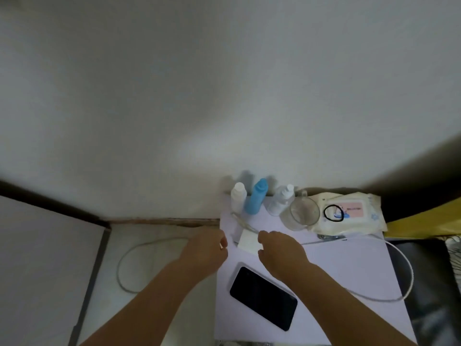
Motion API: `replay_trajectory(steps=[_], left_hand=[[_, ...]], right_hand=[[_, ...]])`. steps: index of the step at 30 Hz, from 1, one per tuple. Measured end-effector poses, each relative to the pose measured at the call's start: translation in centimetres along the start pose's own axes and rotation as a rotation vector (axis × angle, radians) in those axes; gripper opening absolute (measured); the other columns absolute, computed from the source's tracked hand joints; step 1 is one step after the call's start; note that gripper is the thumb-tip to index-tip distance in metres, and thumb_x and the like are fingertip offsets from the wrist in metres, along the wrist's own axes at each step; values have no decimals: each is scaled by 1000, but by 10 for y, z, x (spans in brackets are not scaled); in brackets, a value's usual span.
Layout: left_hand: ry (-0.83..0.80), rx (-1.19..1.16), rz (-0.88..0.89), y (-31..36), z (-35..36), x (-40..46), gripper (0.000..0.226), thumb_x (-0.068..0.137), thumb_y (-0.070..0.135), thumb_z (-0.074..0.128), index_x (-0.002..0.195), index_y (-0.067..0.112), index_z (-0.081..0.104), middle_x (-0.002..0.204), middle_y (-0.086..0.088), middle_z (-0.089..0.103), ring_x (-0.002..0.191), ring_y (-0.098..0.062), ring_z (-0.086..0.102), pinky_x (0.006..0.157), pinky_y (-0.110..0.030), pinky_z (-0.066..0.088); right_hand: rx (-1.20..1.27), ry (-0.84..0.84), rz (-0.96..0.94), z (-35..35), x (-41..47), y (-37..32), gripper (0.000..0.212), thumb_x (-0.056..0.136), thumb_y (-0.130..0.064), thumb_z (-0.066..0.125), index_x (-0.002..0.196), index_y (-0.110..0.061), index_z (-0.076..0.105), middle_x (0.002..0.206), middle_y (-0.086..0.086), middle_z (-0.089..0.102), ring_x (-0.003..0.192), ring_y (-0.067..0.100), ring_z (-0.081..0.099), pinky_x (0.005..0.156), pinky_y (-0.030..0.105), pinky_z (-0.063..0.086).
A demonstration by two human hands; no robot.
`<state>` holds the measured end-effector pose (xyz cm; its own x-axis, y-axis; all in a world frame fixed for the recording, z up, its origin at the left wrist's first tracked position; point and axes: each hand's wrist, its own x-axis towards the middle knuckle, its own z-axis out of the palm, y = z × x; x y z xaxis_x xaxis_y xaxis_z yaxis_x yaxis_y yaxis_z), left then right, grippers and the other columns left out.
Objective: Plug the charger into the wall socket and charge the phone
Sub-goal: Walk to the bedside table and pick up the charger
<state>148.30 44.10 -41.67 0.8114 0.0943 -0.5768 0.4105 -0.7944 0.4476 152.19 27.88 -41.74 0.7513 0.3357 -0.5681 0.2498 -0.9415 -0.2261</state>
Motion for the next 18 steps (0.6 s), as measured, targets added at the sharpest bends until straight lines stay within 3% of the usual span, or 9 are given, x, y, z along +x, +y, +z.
replay_trajectory(steps=[7,12,18], left_hand=[[-18,-26,-48,-20,41,35,22,87,19,47,106,16,56,111,-5,61,90,-15,54,74,-21,39],[-14,-40,-85,-38,67,51,21,88,19,46,107,15,56,110,-5,63,96,-18,57,77,-22,40],[-18,-64,-129,-49,82,58,25,89,21,46,111,15,54,111,-5,63,97,-21,59,81,-27,45]], right_hand=[[-46,68,-3,51,42,1,44,91,-30,51,129,-14,38,121,8,50,107,24,52,85,33,47],[-84,109,5,82,64,8,56,85,-37,59,130,-16,35,122,7,48,107,23,51,89,36,46],[-117,165,10,96,78,12,49,84,-31,61,125,-15,40,116,7,51,104,22,52,84,34,49]])
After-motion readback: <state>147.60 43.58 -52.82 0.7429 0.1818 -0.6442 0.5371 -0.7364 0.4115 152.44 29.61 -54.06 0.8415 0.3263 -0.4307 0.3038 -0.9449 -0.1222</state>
